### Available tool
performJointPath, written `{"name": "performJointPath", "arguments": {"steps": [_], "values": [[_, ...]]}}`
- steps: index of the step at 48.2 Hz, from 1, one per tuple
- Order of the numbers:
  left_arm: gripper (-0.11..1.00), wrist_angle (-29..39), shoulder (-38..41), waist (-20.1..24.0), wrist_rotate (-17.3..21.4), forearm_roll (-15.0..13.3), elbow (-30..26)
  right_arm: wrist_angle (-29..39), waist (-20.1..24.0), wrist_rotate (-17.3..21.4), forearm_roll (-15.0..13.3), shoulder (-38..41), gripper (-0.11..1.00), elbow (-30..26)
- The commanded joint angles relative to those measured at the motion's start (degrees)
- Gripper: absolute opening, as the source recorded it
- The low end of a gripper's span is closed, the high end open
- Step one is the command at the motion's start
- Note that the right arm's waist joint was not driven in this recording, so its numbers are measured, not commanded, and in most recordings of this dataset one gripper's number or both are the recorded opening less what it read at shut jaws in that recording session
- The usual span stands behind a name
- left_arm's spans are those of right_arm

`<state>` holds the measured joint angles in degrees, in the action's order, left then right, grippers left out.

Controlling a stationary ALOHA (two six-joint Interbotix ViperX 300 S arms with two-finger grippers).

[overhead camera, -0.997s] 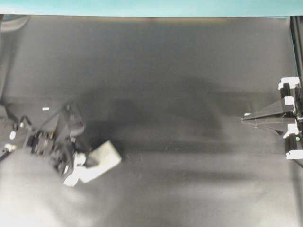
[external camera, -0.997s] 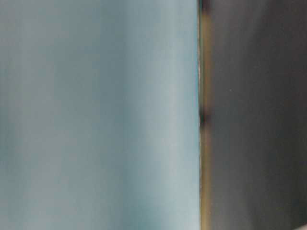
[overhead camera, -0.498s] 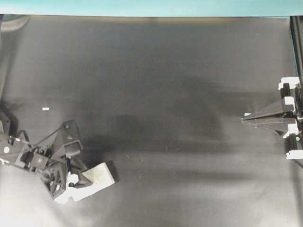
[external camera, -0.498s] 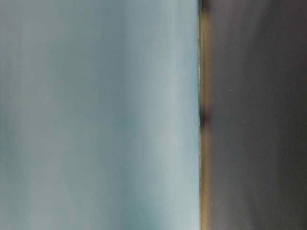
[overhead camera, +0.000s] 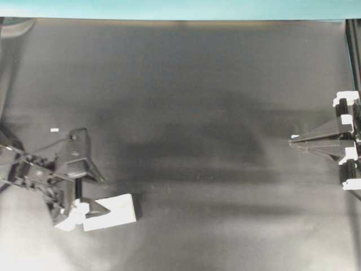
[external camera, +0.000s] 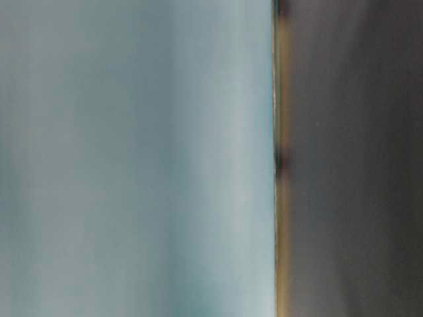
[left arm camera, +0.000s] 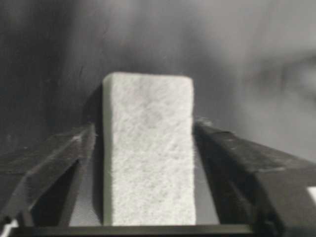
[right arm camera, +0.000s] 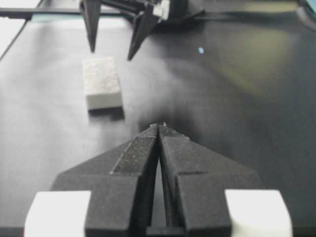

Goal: Push the sponge with the left arm to wipe the table.

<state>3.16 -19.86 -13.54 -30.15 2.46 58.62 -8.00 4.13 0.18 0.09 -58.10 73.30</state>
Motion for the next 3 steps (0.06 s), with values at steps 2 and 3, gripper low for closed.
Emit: {"name": "performJointPath", "arguments": {"steps": [2, 3], "values": [[0.82, 0.7, -4.5, 0.3, 2.2, 0.2, -0.8, -0.5, 0.0, 0.4, 0.1, -0.3, 0.01, 0.0], [0.82, 0.7, -5.4, 0.3, 2.8, 0.2, -0.7, -0.4, 0.0, 0.4, 0.1, -0.3, 0.01, 0.2]]}}
